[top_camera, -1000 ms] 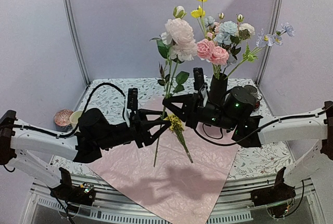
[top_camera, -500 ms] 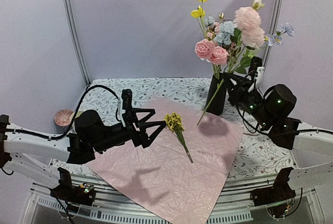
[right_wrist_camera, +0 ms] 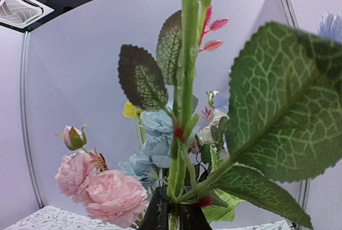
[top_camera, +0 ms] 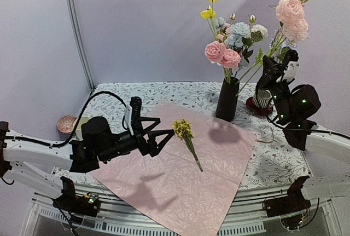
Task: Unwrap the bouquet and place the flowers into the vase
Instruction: Place the fake flower in the vase.
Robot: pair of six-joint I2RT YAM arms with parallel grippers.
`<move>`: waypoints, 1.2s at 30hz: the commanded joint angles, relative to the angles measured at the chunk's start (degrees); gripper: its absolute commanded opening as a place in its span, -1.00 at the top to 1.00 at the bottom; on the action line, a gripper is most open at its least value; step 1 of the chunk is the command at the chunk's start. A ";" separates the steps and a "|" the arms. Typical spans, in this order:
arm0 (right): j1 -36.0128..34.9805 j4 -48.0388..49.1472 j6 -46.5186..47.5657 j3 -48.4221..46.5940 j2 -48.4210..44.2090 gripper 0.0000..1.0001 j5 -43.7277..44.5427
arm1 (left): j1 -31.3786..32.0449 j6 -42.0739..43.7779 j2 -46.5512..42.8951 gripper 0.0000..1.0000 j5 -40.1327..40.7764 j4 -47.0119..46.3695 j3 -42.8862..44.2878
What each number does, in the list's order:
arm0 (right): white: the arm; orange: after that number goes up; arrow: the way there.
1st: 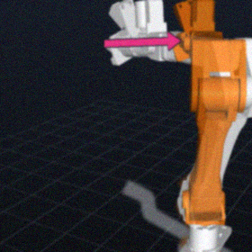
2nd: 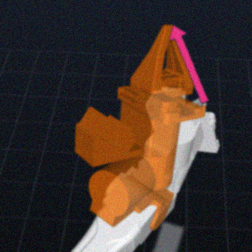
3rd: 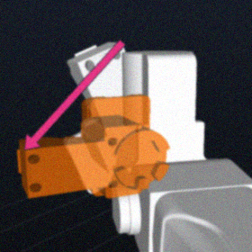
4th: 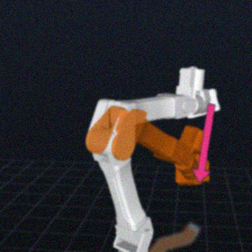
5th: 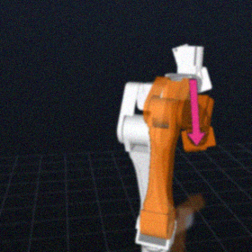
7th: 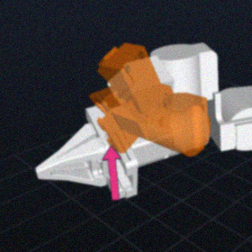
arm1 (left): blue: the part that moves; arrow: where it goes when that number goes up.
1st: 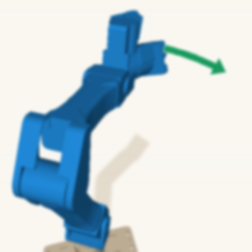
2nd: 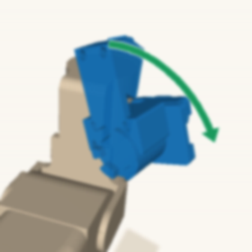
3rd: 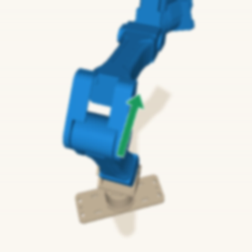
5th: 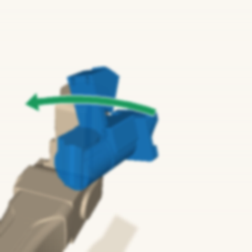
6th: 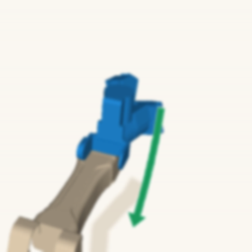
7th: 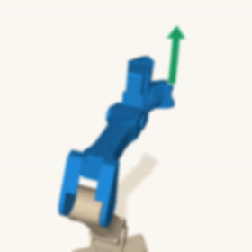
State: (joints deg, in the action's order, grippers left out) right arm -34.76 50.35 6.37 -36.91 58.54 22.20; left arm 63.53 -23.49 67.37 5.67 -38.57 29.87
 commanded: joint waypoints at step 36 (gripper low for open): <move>10.33 1.46 -9.38 -11.22 22.97 0.96 -8.80 | -0.34 2.72 -1.39 -0.90 1.49 3.48 0.99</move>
State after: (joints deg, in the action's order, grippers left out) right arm -24.99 56.27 3.22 -49.21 78.98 15.46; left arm 63.46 -21.10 67.07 6.94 -35.38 30.20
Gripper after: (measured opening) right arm 0.072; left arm 0.954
